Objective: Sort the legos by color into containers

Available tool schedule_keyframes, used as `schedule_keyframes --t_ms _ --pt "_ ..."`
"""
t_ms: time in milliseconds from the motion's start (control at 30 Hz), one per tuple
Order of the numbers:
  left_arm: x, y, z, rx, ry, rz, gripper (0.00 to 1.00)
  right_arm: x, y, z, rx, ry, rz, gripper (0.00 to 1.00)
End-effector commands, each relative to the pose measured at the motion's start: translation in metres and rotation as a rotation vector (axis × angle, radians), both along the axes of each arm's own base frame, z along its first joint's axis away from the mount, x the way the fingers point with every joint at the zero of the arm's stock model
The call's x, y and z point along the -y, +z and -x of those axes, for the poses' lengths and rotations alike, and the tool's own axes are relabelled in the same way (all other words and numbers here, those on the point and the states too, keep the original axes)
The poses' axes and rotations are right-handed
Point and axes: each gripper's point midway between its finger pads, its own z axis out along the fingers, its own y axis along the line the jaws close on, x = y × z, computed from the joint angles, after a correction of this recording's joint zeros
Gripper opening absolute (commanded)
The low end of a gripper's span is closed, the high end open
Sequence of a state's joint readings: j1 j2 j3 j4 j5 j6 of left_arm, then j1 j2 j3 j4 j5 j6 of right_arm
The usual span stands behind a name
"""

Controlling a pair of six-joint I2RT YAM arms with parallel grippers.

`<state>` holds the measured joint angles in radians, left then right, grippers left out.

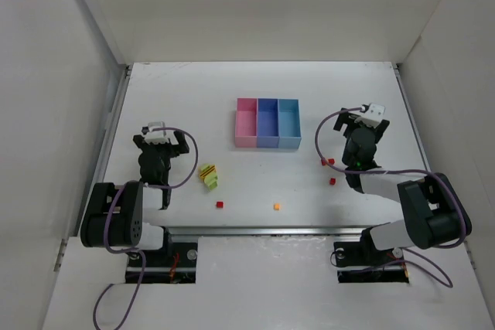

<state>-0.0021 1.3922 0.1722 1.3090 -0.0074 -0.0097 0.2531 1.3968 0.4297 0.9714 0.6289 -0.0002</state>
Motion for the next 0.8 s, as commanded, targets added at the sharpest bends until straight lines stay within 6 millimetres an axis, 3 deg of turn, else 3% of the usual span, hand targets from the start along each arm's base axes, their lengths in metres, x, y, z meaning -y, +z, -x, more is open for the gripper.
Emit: schedule_keyframes --t_ms 0,200,267,300,333,367,400,433,467,500,533,567,600,633,700,733,767 --pt "0.005 0.053 -0.004 0.211 -0.031 0.012 1.00 0.000 0.018 -0.008 0.053 0.000 -0.012 1.00" --pt "0.007 0.053 -0.004 0.210 -0.048 -0.004 1.00 0.000 0.018 -0.008 0.053 0.000 -0.012 1.00" --pt "0.021 0.050 0.007 0.225 -0.124 -0.067 1.00 0.000 0.018 -0.008 0.053 0.000 -0.012 1.00" --pt "0.034 0.062 0.013 0.277 -0.202 -0.088 1.00 0.000 0.020 -0.008 0.062 0.000 -0.014 1.00" --pt "0.035 0.064 0.015 0.275 -0.219 -0.092 1.00 0.002 0.018 -0.006 0.061 -0.012 -0.014 1.00" --pt "0.039 0.087 0.021 0.323 -0.240 -0.119 1.00 0.005 0.030 -0.008 0.068 -0.034 -0.017 1.00" --pt "0.042 0.075 0.008 0.181 -0.277 -0.157 1.00 0.007 0.047 -0.007 0.079 -0.053 -0.047 1.00" --pt "0.058 0.088 0.006 0.155 -0.392 -0.224 1.00 0.009 0.041 -0.004 -0.003 -0.068 -0.024 1.00" --pt "0.073 0.105 0.004 0.145 -0.474 -0.292 1.00 0.007 0.064 -0.008 0.027 -0.054 -0.033 1.00" --pt "0.085 0.161 -0.005 0.215 -0.525 -0.371 1.00 0.002 0.073 -0.008 0.030 -0.022 -0.033 1.00" --pt "0.086 0.148 -0.004 0.095 -0.554 -0.418 1.00 -0.001 0.089 -0.003 0.038 0.019 0.007 1.00" --pt "0.088 0.161 -0.004 0.077 -0.564 -0.454 1.00 -0.013 0.099 -0.004 0.059 0.096 0.017 1.00" --pt "0.091 0.194 -0.013 0.090 -0.577 -0.504 1.00 -0.015 0.104 -0.001 0.069 0.113 0.016 1.00" --pt "0.097 0.167 -0.004 -0.070 -0.646 -0.528 1.00 -0.017 0.124 0.004 0.123 0.133 -0.001 1.00" --pt "0.099 0.162 -0.002 -0.161 -0.726 -0.697 1.00 -0.027 0.134 0.008 0.126 0.200 0.004 1.00" --pt "0.109 0.170 -0.007 -0.190 -0.755 -0.730 1.00 -0.032 0.139 0.009 0.129 0.231 0.006 1.00" --pt "0.101 0.155 0.001 -0.309 -0.745 -0.750 1.00 -0.036 0.134 0.010 0.087 0.259 0.013 1.00"
